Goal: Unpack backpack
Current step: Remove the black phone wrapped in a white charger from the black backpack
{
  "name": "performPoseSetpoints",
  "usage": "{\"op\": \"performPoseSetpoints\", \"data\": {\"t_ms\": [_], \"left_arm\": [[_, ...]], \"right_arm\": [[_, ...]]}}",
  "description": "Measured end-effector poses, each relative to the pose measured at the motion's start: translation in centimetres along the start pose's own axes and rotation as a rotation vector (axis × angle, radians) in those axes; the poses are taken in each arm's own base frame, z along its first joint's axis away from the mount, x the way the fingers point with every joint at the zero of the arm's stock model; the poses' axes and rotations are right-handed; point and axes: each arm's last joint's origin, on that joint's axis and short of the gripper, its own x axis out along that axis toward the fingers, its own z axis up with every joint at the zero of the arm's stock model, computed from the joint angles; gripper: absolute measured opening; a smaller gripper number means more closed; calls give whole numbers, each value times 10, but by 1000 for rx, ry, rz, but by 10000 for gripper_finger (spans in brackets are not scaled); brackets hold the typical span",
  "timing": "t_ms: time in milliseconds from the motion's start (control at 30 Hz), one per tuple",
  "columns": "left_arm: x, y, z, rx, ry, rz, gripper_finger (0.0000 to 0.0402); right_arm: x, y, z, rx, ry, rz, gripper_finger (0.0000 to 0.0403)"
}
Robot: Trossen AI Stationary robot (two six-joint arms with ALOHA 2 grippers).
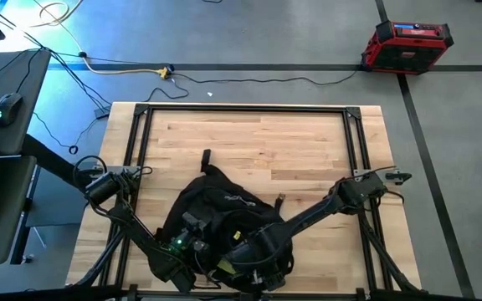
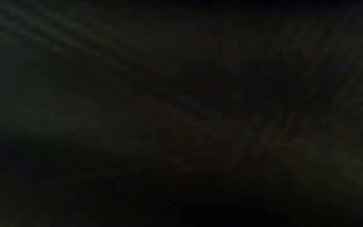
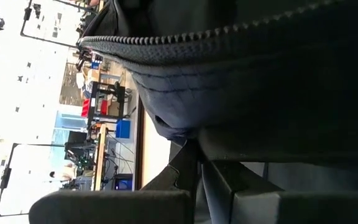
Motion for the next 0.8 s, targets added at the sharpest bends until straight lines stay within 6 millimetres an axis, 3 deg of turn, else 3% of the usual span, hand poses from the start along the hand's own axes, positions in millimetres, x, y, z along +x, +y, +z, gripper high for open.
{"op": "performPoseSetpoints", "data": {"t_ms": [267, 433, 533, 667, 800], "left_arm": [[0, 0, 0, -2, 9, -13, 0], [0, 0, 0, -1, 11, -14, 0], [1, 0, 0, -1, 12, -14, 0], [2, 0, 0, -8, 18, -18, 0], [2, 0, 0, -11, 19, -20, 0]], "right_arm": [[-5, 9, -9, 54, 10, -278, 18], [2, 14, -6, 54, -23, -310, 21], [12, 18, -1, 57, -56, -308, 55], [40, 18, 4, 45, -46, -301, 121], [43, 18, 6, 4, -46, -301, 170]]}}
